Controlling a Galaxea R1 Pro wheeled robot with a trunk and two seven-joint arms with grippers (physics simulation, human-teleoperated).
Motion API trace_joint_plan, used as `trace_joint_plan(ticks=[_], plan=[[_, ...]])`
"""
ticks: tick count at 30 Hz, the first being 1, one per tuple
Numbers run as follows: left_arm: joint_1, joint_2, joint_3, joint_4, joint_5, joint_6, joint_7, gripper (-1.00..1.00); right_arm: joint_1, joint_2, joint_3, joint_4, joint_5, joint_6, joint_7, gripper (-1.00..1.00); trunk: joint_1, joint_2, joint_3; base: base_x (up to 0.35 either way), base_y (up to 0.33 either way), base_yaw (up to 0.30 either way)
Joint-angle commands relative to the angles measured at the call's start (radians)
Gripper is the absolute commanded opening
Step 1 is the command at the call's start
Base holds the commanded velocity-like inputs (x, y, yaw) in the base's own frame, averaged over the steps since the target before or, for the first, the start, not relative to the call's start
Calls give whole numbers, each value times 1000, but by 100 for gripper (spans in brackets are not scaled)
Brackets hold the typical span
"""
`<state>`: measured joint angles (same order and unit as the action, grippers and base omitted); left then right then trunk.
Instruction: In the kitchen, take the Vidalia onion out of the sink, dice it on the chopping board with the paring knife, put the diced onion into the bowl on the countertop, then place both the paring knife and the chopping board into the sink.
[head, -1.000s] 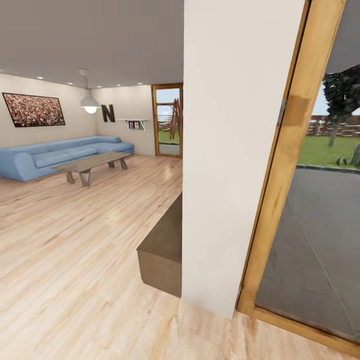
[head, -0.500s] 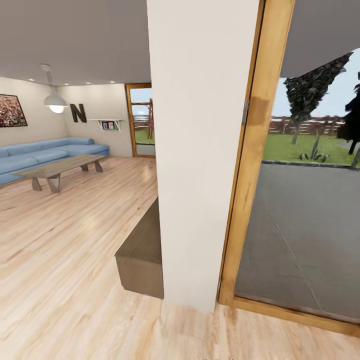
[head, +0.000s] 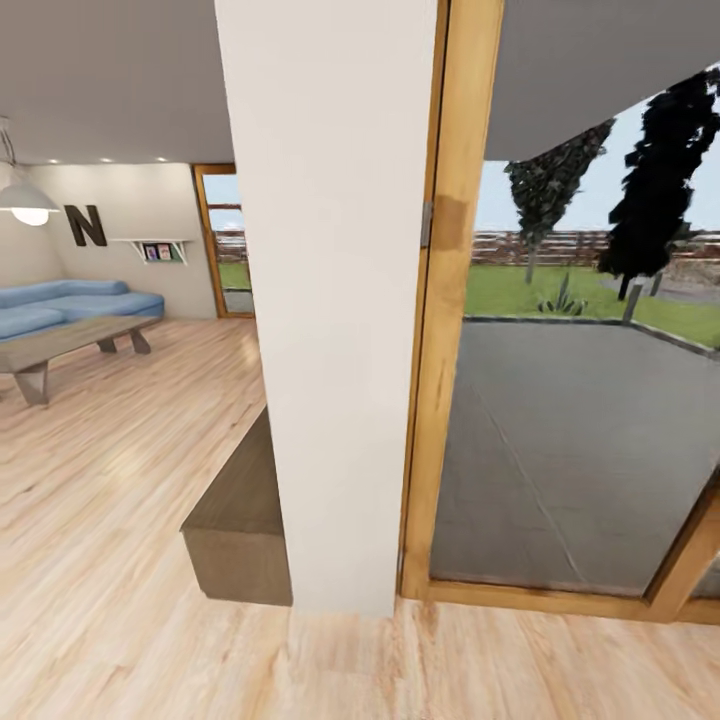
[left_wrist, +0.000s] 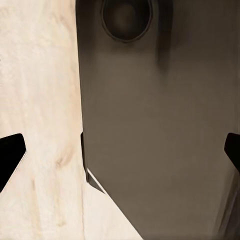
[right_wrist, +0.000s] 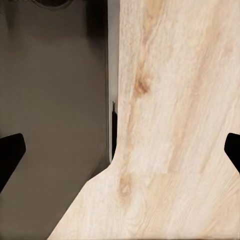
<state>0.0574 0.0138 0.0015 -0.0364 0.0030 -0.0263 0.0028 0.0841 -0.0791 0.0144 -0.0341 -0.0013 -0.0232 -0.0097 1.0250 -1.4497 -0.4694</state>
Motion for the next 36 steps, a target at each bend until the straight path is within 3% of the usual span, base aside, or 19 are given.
trace_joint_plan(ticks=[1, 29, 33, 36], plan=[[1, 0, 0, -2, 1, -1, 0, 100, 0, 0, 1, -1, 0, -1, -1, 100, 0, 0, -1, 0, 0, -300], [1, 2, 0, 1, 2, -1, 0, 100, 0, 0, 2, -3, 0, -1, 0, 100, 0, 0, -1, 0, 0, -300], [1, 20, 0, 6, 2, 0, 0, 100, 0, -3, -2, -3, -1, -1, 20, 100, 0, 0, -1, 0, 0, -300], [1, 38, 0, 8, 2, 1, 0, 100, 0, -30, -40, -3, -3, -1, 68, 100, 0, 0, -1, 0, 0, -300]])
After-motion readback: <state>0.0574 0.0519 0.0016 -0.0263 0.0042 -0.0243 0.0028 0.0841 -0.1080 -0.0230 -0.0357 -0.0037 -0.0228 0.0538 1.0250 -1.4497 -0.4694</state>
